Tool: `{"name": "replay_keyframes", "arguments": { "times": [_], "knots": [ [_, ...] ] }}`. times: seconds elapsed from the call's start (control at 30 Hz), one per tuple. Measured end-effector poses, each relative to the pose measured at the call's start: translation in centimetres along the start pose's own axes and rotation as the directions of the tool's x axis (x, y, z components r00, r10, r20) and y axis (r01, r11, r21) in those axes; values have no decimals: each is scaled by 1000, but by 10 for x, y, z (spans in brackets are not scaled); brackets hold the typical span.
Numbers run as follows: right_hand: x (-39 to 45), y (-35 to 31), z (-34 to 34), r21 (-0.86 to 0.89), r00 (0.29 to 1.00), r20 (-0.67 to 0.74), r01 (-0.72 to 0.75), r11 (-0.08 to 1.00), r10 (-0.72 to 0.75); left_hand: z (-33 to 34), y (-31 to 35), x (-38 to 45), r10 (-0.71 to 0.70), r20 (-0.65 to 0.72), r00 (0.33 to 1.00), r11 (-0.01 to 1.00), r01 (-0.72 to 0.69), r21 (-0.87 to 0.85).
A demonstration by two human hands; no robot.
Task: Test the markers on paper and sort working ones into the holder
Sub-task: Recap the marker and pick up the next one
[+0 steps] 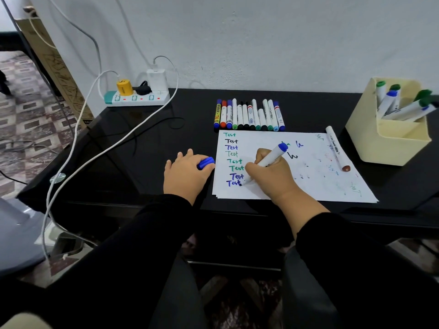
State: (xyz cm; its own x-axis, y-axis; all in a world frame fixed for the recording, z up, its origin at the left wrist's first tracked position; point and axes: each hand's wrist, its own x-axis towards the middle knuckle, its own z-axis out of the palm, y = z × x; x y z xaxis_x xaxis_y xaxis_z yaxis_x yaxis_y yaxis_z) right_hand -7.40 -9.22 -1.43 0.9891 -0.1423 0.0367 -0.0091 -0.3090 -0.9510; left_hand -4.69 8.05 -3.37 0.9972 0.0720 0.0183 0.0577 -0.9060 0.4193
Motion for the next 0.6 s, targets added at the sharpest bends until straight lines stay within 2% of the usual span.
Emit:
{"name": "replay_keyframes", "arguments": {
  "times": [0.07, 0.17, 0.23, 0.33, 0.43, 0.53, 0.6],
  "knots": [
    [2, 1, -2, 68, 998, -45, -42, 997, 45, 0, 0, -1, 5, -2, 1000, 1000, -5, -19],
    [11, -1, -8, 308, 977, -93, -155, 939, 192, -2, 0, -3, 4, 13, 1000, 999, -3, -41],
    [18, -5, -15, 430, 952, -29, -262, 864, 303, -5, 0, -3, -3, 37, 999, 996, 7, -87],
    [24, -10, -22, 490, 907, 61, -391, 779, 417, -12, 2, -5, -3, 52, 999, 982, 13, -191],
    [27, -17, -26, 510, 912, 61, -379, 772, 407, -21, 11, -12, 36, 25, 999, 970, -29, -240],
    [28, -34, -32, 530, 943, 21, -293, 796, 333, -31, 27, -20, 82, 15, 997, 902, -68, -427],
    [27, -46, -35, 507, 965, -12, -221, 833, 264, -40, 42, -25, 87, 75, 993, 831, -32, -555]
  ]
}}
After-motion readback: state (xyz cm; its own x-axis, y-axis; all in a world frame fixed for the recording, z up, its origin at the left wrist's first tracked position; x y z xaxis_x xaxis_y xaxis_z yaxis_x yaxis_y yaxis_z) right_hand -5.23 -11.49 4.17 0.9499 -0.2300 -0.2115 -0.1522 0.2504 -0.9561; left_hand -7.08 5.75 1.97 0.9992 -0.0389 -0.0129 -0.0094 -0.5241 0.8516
